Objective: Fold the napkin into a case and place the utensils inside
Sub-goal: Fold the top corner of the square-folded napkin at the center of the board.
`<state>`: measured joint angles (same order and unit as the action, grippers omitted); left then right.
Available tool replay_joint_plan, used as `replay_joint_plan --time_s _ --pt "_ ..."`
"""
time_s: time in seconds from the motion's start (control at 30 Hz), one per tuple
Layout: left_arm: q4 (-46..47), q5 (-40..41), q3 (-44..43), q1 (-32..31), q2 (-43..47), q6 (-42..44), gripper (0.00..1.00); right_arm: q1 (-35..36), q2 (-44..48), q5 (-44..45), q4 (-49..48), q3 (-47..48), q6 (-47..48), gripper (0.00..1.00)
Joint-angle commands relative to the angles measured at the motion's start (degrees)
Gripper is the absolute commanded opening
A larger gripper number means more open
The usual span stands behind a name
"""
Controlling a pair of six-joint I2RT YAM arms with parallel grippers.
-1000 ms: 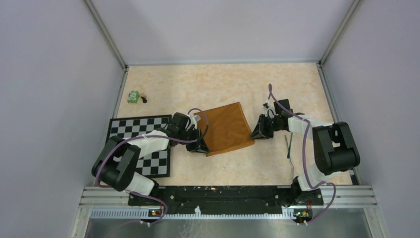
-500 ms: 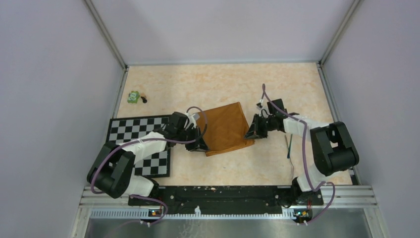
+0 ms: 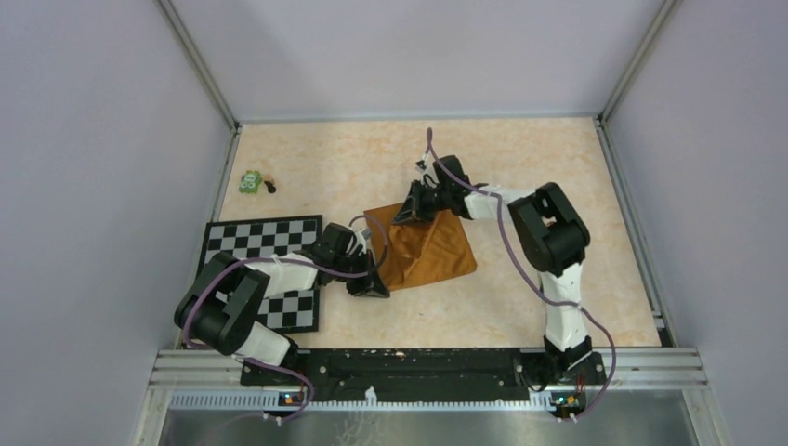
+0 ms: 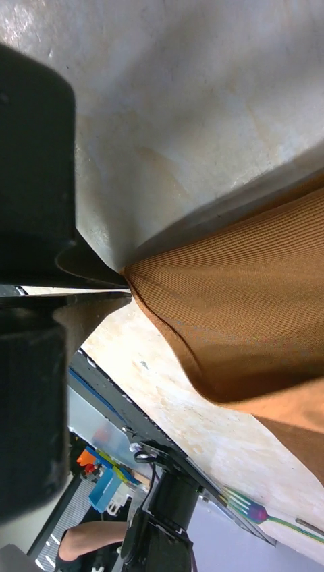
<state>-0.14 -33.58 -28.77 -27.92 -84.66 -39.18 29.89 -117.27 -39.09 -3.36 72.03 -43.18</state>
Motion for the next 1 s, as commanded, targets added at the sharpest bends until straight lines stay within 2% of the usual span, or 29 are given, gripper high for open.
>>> replay_joint_plan --time_s 0.0,0.2,0.27,0.4,0.47,0.6,0.7,0.83,0.97 --pt "3.61 3.24 2.07 -0.25 0.15 -0.74 0.07 1.66 -6.86 0.69 -7.64 8.04 -6.33 0.0" --pt "5.12 2.33 4.07 -0.23 0.61 -1.58 0.08 2.18 -11.68 0.44 -7.7 13.21 -6.98 0.0" --pt "4.25 1.94 4.24 -0.26 3.64 -1.62 0.14 2.19 -11.77 0.43 -7.87 13.31 -6.88 0.0" --pt "-3.25 3.96 2.47 -0.04 12.14 -0.94 0.36 2.16 -11.98 0.04 -8.16 13.52 -6.51 0.0" --pt "-7.17 6.13 1.14 0.41 15.21 -0.88 0.42 2.19 -12.41 -0.68 -8.48 13.81 -6.38 0.0" --pt "-11.83 8.7 -0.96 2.22 16.96 -1.63 0.38 2.27 -12.86 -1.47 -10.06 13.85 -6.66 0.0" --pt "-9.57 7.4 -1.83 2.81 14.35 -1.9 0.36 2.58 -12.94 -1.5 -10.06 14.46 -6.73 0.0" --pt "-6.75 6.8 -2.9 2.79 9.36 -2.31 0.25 2.8 -13.15 -1.38 -9.66 14.91 -6.64 0.0" --pt "-4.19 6.06 -2.91 2.72 7.18 -1.89 0.24 2.88 -13.24 -1.45 -9.5 14.95 -6.37 0.0"
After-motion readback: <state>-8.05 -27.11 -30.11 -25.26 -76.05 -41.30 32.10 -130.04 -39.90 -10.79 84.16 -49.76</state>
